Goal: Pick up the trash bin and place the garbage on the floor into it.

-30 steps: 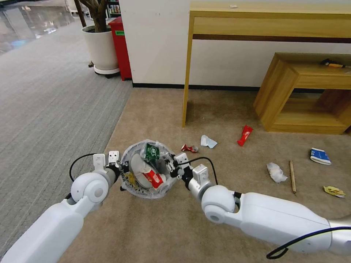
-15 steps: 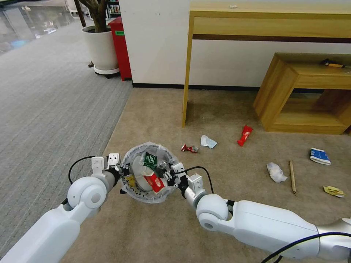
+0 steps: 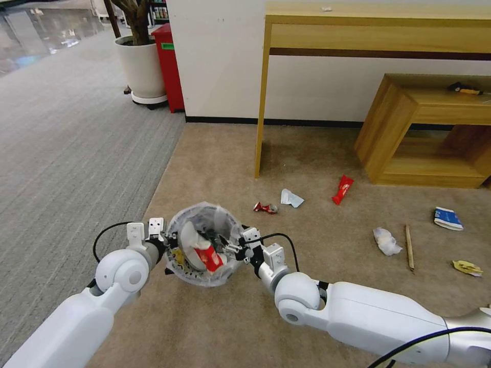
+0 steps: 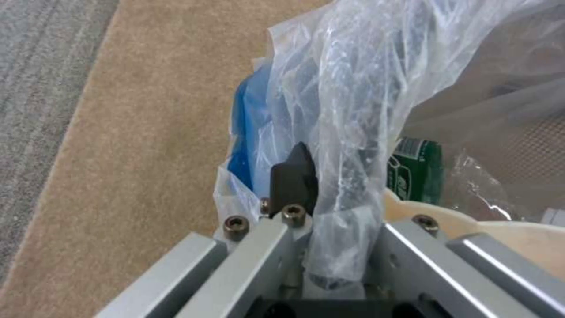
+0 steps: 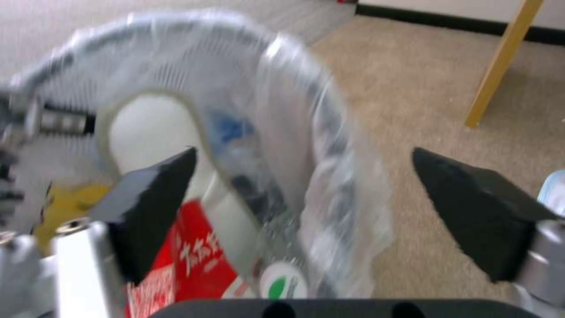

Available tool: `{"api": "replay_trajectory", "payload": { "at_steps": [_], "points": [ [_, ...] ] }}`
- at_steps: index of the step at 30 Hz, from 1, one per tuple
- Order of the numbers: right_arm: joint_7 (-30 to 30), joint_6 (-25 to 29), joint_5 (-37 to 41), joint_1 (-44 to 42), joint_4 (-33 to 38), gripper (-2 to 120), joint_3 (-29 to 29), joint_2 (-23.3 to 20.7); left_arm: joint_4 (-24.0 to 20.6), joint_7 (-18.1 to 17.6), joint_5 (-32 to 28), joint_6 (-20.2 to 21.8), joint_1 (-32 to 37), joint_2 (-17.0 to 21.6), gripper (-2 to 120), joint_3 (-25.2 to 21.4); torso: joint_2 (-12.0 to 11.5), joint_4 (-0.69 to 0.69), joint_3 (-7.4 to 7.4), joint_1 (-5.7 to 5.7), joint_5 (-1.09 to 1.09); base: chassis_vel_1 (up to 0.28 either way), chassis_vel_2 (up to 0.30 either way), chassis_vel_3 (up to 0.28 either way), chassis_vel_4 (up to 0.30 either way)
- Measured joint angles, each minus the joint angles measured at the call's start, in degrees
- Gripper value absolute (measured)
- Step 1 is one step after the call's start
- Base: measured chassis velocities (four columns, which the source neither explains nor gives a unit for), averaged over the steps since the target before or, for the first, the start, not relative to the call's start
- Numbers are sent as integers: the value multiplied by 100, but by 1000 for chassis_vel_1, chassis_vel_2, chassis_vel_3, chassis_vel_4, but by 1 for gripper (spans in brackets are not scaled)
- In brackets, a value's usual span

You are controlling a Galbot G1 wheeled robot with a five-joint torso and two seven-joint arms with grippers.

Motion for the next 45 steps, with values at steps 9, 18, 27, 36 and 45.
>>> {"api": "replay_trajectory", "payload": {
  "at_steps": [9,18,27,36,45],
  "points": [
    [200,-50,171,112,-80,100,769,306,55,38,140,-17,159,-38,0,-101,0,2,0,0,-1,0,0,0,0],
    [281,-115,293,239,-214,100,1421,357,127,66,200,-22,169,-71,0,-92,0,1,0,0,0,0,0,0,0],
    [138,102,-130,-622,-583,100,2857,-294,141,105,153,-64,190,34,0,-321,0,-2,0,0,2,0,0,0,0],
    [-63,514,-580,-2275,-487,100,4615,-747,119,105,135,-87,242,118,0,-485,0,-1,0,0,1,0,0,0,0],
    [-244,1014,-1425,-4467,-390,100,6078,-601,116,114,142,-148,377,148,0,-681,0,1,-1,0,0,0,0,0,0]
  ]
}}
